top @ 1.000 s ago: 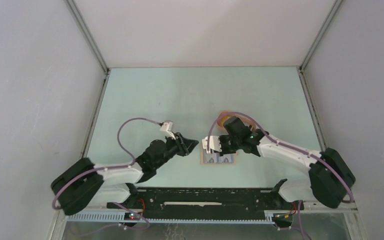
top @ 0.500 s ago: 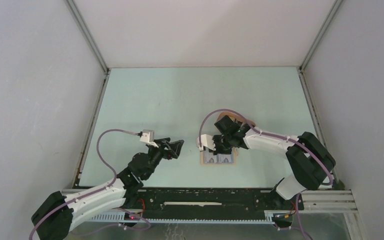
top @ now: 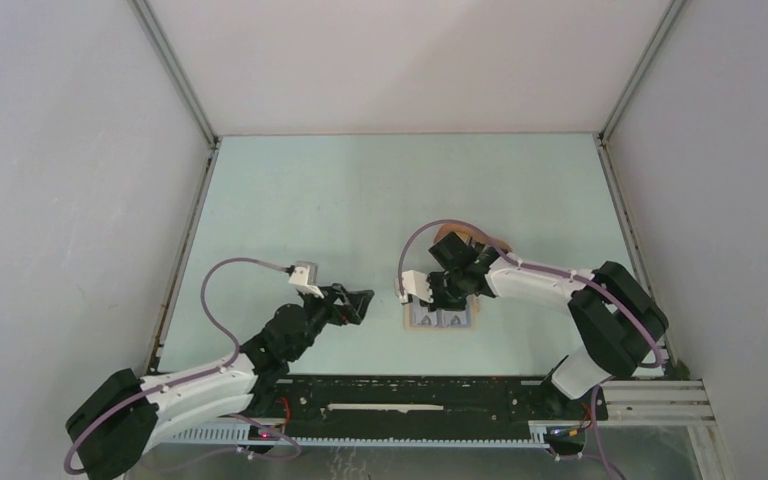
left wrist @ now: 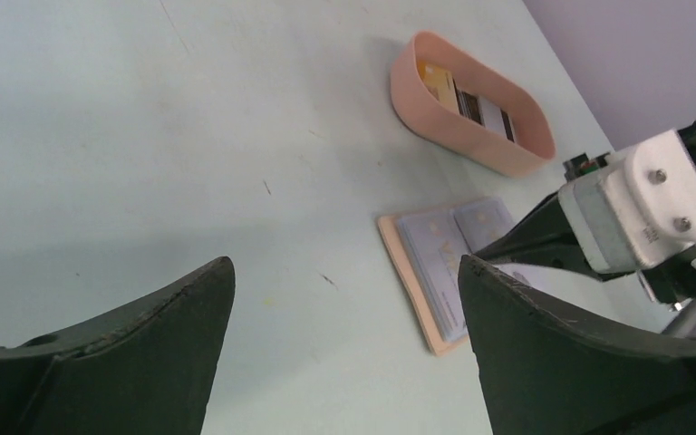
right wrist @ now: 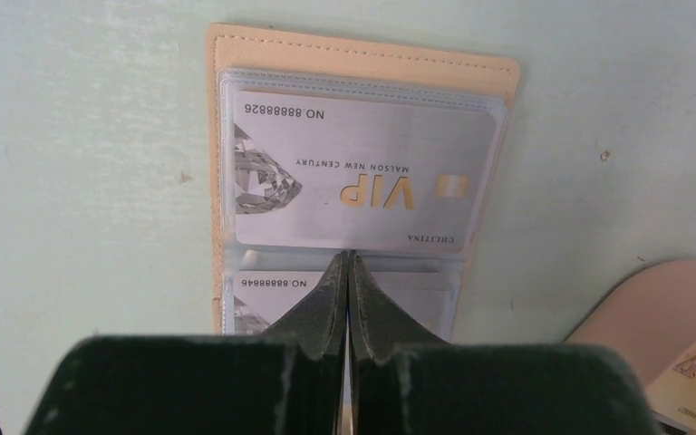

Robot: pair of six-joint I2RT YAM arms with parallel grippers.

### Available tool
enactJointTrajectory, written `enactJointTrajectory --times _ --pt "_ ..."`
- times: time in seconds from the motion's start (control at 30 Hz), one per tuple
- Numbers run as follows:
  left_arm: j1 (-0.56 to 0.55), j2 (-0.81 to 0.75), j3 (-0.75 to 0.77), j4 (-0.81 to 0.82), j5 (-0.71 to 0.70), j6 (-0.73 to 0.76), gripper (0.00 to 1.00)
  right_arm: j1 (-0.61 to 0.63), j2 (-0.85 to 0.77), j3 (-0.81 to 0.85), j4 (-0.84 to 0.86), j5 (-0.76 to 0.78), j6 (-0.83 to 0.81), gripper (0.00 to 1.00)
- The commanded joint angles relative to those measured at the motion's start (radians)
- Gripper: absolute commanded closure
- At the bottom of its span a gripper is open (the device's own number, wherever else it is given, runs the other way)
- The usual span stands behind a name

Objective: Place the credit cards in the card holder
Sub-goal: Insert the credit card into the card holder, then close the card holder at the center of the board.

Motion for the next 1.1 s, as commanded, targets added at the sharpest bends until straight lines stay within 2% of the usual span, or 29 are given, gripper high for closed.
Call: enactJointTrajectory --times 0.0,0.2,0.27,0.33,0.37,0.4,0.47,0.5,0.53,0.57,0.67,0.83,0.93,1.07 --pt "0.004 0.046 0.02 0.058 0.081 -0.055 0.04 -0.006 -0.077 0.018 -0.054 0.002 0.013 0.94" --pt "0.005 0.157 0.032 0.128 0.159 -0.144 0.07 -0.04 -0.209 0.018 -0.107 -0.02 0.021 0.9" --pt "0.004 0.206 0.043 0.147 0.185 -0.168 0.08 -0.06 -0.283 0.015 -0.094 0.007 0.043 0.89" --pt "0.004 0.259 0.061 0.156 0.217 -0.184 0.09 -0.103 -0.386 0.006 -0.088 -0.015 0.054 0.84" --pt "0.004 0.287 0.069 0.168 0.23 -0.191 0.11 -0.133 -0.428 0.003 -0.092 -0.047 0.062 0.79" --pt "0.005 0.312 0.071 0.182 0.234 -0.203 0.11 -0.171 -0.463 0.002 -0.101 -0.092 0.074 0.7" --pt "0.005 0.353 0.07 0.214 0.237 -0.227 0.12 -0.255 -0.514 0.003 -0.136 -0.218 0.113 0.4" --pt "0.005 0.37 0.074 0.221 0.239 -0.239 0.12 -0.297 -0.524 -0.002 -0.161 -0.293 0.15 0.29" --pt "0.005 0.389 0.081 0.222 0.244 -0.247 0.12 -0.335 -0.521 -0.003 -0.187 -0.376 0.168 0.2" --pt "0.004 0.409 0.091 0.222 0.252 -0.259 0.13 -0.36 -0.509 0.003 -0.226 -0.432 0.18 0.16" --pt "-0.007 0.468 0.12 0.223 0.267 -0.291 0.16 -0.368 -0.46 0.029 -0.314 -0.406 0.183 0.2" --pt "-0.047 0.565 0.161 0.223 0.245 -0.337 0.19 -0.358 -0.389 0.02 -0.281 -0.268 0.268 0.23" --pt "-0.072 0.601 0.174 0.223 0.22 -0.355 0.2 -0.34 -0.305 0.03 -0.32 -0.249 0.266 0.29" --pt "-0.082 0.633 0.186 0.223 0.208 -0.365 0.2 -0.288 -0.181 0.047 -0.288 -0.145 0.328 0.36"
